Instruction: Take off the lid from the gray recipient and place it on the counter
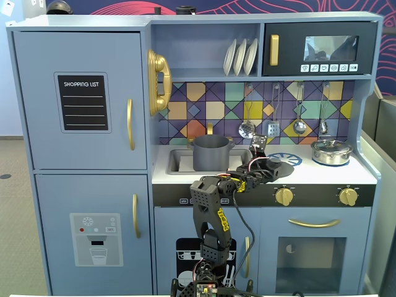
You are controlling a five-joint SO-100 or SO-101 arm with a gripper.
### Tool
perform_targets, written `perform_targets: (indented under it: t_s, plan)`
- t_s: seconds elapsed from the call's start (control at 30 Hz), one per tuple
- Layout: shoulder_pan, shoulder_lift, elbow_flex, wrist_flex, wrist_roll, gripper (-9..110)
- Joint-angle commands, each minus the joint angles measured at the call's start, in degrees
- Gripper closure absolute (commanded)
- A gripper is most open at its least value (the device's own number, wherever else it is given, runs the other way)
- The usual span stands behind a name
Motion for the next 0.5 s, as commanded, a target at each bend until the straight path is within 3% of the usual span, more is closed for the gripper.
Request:
perform_targets:
  t_s: [0.0, 0.13, 0.47]
  plan:
    - [1.49, 0.88, -0.18, -2.02, -2.46, 91]
    - [2.9, 2.46, 1.05, -2.9, -1.49, 73]
    - [3.87, 3.96, -0.97, -3.78, 0.09, 73]
